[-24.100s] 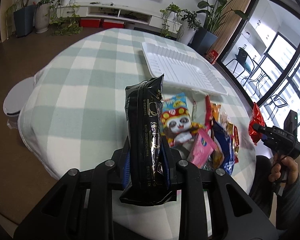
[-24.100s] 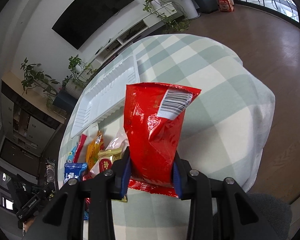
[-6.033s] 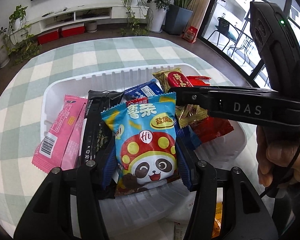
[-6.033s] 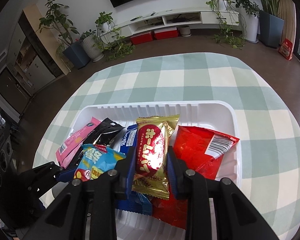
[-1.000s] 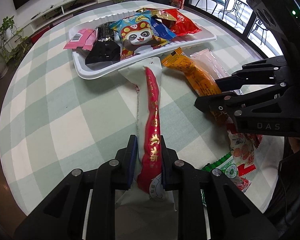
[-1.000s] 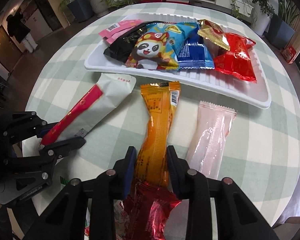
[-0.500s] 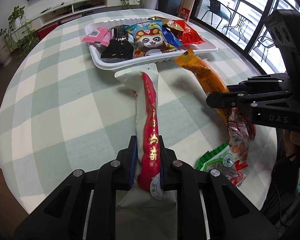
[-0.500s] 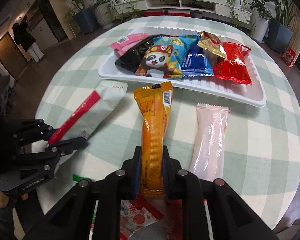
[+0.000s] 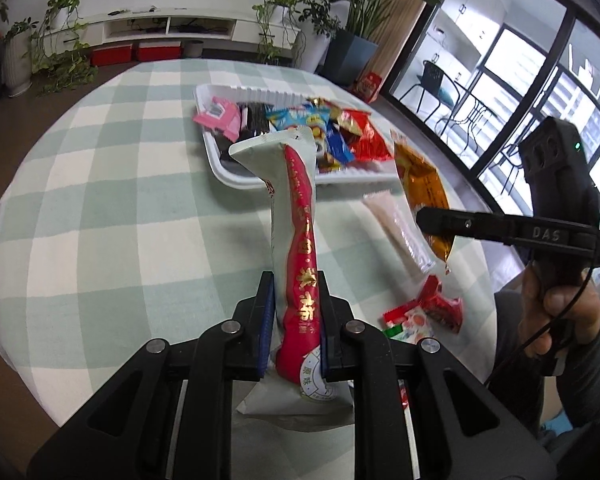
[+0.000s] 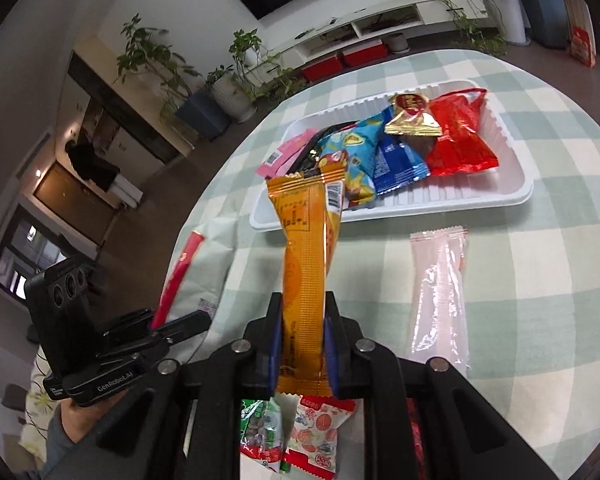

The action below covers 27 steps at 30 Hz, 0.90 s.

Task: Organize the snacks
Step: 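Carry the white-red packet and orange bar into the tray and release both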

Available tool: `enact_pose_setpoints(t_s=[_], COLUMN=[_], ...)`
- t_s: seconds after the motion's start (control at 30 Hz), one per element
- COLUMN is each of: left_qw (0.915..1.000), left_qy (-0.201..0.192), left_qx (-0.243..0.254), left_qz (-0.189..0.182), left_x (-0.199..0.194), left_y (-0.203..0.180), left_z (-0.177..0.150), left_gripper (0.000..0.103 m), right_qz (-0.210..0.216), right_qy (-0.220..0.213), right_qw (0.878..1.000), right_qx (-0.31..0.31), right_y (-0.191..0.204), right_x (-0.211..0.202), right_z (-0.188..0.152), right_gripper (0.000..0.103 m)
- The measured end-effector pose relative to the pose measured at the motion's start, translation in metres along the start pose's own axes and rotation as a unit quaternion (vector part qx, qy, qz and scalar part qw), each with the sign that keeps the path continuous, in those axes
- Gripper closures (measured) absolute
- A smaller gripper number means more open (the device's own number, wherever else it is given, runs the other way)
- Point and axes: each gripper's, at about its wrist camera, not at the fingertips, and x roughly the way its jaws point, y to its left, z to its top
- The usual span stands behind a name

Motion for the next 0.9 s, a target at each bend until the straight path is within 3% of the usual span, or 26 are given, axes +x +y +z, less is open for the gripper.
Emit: enact_pose_setpoints(t_s=[0.3,0.5,0.73,0.9], left_qw=[0.9992,0.9985,0.9973,0.9975], left_qy=[-0.033,-0.053,-0.073,-0.069], left_qx=[-0.019,-0.011,0.007,0.013], left_qz=[-0.008,-0.009,-0.008,-0.001], left_x=[-0.013,-0.010,0.007,0.039], left_y=[0.005,0.004,-0.003,-0.004], left_z=[0.029,0.070,0.143,0.183], left_gripper=[0.087,0.087,0.087,0.089], right_qz=[-0.008,-0.030,-0.053,-0.060], right_qy=[-0.039,-0.076,-0.103,-0.077], right_qw=[0.998,0.995,0.993,0.995], right_qx=[0.047,0.058,0.016,-0.020], right_y=[-0.044,-0.069,-0.057,-0.036], right_x=[-0.034,-0.065,-0.082,-0.050], right_z=[0.012,0.040,0.101,0.143], right_gripper=[0.083,0.083,0.083,0.083])
